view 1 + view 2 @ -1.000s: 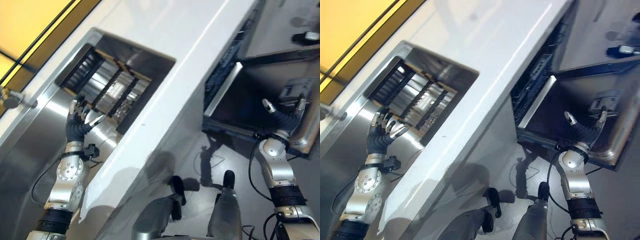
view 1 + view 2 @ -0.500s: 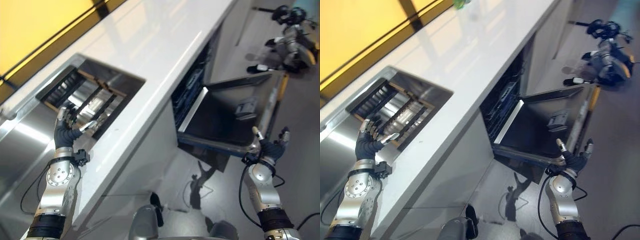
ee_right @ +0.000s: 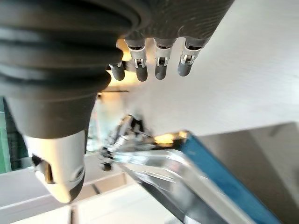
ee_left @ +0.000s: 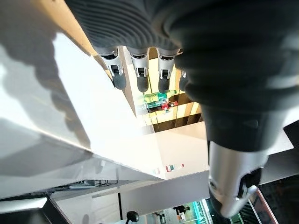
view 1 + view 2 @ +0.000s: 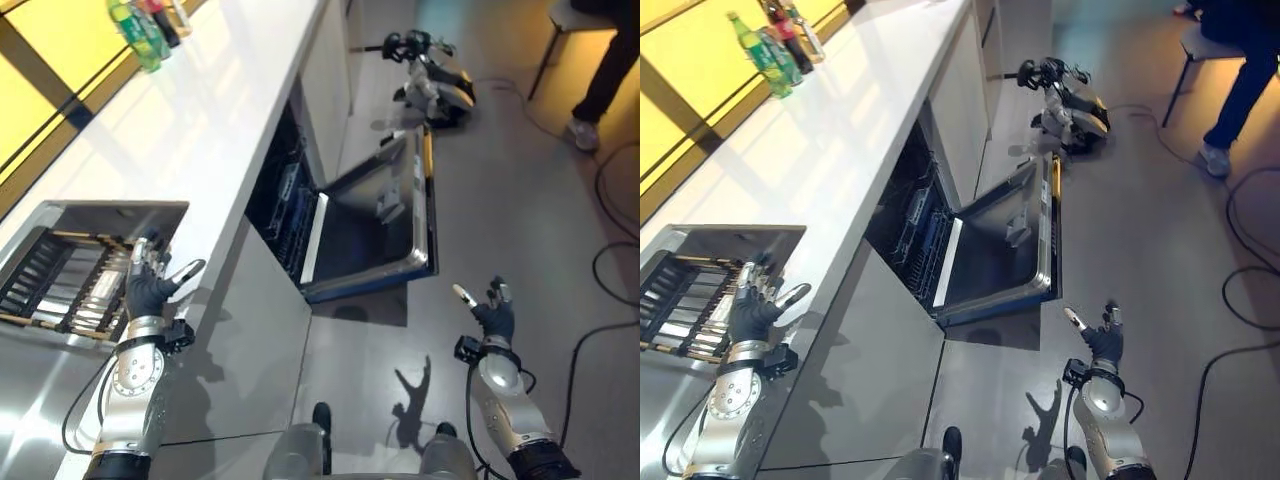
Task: Pick up plates and place into dishwasher.
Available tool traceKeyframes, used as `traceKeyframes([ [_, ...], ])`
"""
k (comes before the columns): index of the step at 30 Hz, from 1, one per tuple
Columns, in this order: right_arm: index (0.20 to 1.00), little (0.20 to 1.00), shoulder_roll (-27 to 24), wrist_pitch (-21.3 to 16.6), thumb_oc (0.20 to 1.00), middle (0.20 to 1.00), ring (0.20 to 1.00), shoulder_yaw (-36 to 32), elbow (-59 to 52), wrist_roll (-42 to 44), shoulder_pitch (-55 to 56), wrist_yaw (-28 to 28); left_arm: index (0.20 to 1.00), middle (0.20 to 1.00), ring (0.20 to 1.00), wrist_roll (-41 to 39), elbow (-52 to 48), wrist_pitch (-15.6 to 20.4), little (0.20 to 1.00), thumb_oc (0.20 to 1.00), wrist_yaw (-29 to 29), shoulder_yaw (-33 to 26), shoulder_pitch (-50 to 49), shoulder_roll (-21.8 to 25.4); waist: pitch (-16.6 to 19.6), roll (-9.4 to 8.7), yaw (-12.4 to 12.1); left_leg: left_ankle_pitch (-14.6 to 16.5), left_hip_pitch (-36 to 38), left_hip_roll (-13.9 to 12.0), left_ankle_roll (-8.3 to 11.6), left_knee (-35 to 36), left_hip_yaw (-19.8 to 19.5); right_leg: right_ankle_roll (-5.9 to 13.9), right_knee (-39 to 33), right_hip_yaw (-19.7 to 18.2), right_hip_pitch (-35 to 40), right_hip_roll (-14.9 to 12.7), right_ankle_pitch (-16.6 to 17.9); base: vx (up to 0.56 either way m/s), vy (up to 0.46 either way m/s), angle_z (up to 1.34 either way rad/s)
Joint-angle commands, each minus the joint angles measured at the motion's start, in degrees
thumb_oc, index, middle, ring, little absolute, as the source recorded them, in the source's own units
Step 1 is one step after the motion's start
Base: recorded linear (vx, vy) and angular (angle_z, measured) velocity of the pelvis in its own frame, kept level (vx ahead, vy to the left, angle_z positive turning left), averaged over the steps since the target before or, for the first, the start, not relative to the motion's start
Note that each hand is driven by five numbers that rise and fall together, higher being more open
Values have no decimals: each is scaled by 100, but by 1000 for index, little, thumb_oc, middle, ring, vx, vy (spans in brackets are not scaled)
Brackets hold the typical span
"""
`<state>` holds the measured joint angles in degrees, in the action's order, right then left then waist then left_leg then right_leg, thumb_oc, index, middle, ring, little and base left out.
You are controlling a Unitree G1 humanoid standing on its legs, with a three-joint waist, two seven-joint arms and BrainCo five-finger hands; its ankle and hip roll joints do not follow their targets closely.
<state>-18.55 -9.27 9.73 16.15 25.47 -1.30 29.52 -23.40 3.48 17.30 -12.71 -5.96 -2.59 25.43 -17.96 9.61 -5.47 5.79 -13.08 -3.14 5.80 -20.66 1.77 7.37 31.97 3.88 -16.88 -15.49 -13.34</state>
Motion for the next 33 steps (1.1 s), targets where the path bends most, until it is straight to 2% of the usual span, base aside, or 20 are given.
traceKeyframes([
  [1,1000,1000,32,-295,1000,1000,1000,-40,-462,91,-170,147,1000,1000,1000,-196,-82,136,1000,1000,24,289,-253,-150,-409,135,55,-710,-836,-125,-214,55,-213,-734,1029,197,50,219,-670,14,215,14],
  [4,1000,1000,-109,-478,1000,1000,1000,13,-214,235,-394,278,1000,1000,1000,-198,-21,172,1000,1000,13,518,-90,-146,-673,241,56,-479,-1094,236,-213,-355,-126,-743,1612,130,-331,-32,-924,77,189,24],
  [7,1000,1000,-259,-608,1000,1000,1000,-16,13,316,-815,387,1000,1000,1000,-227,37,274,1000,1000,-98,692,111,-154,-941,409,7,-654,-1367,498,-240,-518,-85,-798,1820,156,-692,-120,-934,-26,178,8],
  [8,1000,1000,-293,-630,1000,1000,1000,-45,85,285,-967,422,1000,1000,1000,-246,44,310,1000,1000,-100,701,158,-150,-1029,490,-19,-825,-1474,533,-282,-502,-64,-844,1863,198,-858,-130,-820,37,145,9],
  [9,1000,1000,-305,-666,1000,1000,1000,-70,119,262,-1091,443,1000,1000,1000,-256,27,347,1000,1000,-105,708,170,-138,-1117,477,-20,-681,-1508,628,-272,-625,-48,-817,1971,150,-911,-176,-968,-57,128,8],
  [10,1000,1000,-311,-712,1000,1000,1000,-79,145,239,-1206,483,1000,1000,1000,-267,14,374,1000,1000,-92,696,198,-127,-1183,548,-46,-851,-1616,621,-323,-580,-21,-866,1992,201,-1082,-156,-816,108,65,6],
  [11,1000,1000,-303,-746,1000,1000,1000,-95,153,189,-1290,574,1000,1000,1000,-268,-19,379,1000,1000,-77,709,189,-120,-1183,519,-66,-669,-1687,711,-315,-709,-5,-837,2080,175,-1144,-196,-977,28,57,10],
  [16,1000,1000,-331,-921,1000,1000,1000,-306,181,109,-1870,1074,1000,1000,1000,-206,-143,347,1000,1000,-24,775,281,-110,-1183,610,-229,-428,-2209,854,-506,-880,67,-861,2302,206,-1812,-172,-944,30,12,6],
  [20,1000,1000,-389,-866,1000,1000,1000,-499,98,92,-2313,1427,1000,1000,1000,-262,-144,376,1000,1000,-33,873,320,-105,-1183,753,-282,-309,-2451,960,-620,-953,101,-857,2398,120,-2206,-188,-880,42,77,4],
  [28,1000,1000,-786,-556,1000,1000,1000,-705,225,190,-3390,1001,1000,1000,1000,-360,-415,460,1000,1000,87,1035,239,-26,-1183,1087,-553,-289,-2678,1213,-762,-924,72,-866,2419,107,-2610,-321,-759,38,62,7],
  [33,1000,1000,-1017,-287,1000,1000,1000,-589,597,447,-4329,309,1000,1000,1000,-512,-434,463,1000,1000,181,1044,322,109,-1183,1249,-801,-284,-2722,1354,-848,-884,63,-851,2473,207,-2740,-545,-701,35,52,8],
])
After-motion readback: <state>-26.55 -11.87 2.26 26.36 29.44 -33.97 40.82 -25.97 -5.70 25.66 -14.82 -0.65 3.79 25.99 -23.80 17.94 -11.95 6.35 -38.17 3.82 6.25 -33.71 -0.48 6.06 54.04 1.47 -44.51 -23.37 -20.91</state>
